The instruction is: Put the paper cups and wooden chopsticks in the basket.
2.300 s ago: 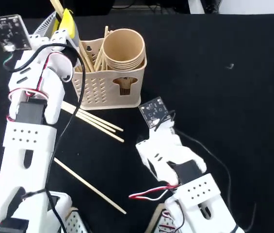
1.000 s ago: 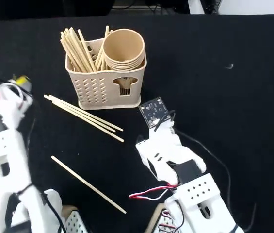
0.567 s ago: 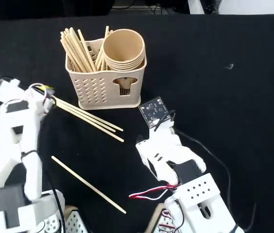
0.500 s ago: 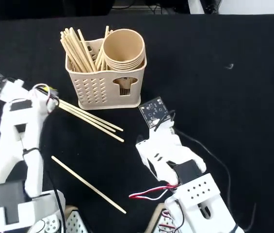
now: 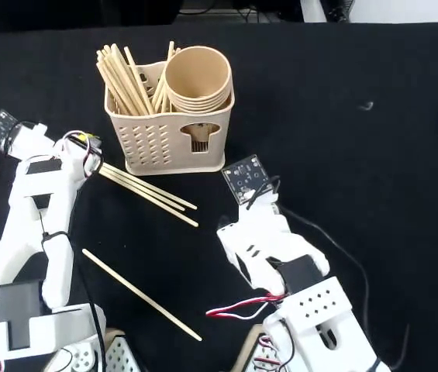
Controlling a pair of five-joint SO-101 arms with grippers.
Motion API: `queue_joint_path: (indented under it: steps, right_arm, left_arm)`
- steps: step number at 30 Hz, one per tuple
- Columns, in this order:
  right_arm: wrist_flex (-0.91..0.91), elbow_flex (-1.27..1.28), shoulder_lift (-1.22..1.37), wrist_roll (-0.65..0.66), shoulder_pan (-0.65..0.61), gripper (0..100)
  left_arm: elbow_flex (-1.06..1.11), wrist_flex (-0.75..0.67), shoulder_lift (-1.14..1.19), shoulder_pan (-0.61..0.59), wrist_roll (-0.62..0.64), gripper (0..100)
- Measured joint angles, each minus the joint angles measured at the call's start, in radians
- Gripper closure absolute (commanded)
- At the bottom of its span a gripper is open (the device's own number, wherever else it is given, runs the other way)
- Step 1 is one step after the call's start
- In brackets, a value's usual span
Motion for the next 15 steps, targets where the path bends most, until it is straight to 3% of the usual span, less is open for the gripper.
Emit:
queue_joint_path:
  steps: [9, 15]
  right_arm:
    - [0.0, 0.0, 0.0, 0.0, 0.0, 72.7]
    - [0.0, 0.0, 0.0, 0.0, 0.0, 72.7]
  left_arm:
    - [-0.081, 0.012, 0.164, 0.0, -0.002, 75]
    - [-0.347, 0.242, 0.379, 0.0, -0.003, 75]
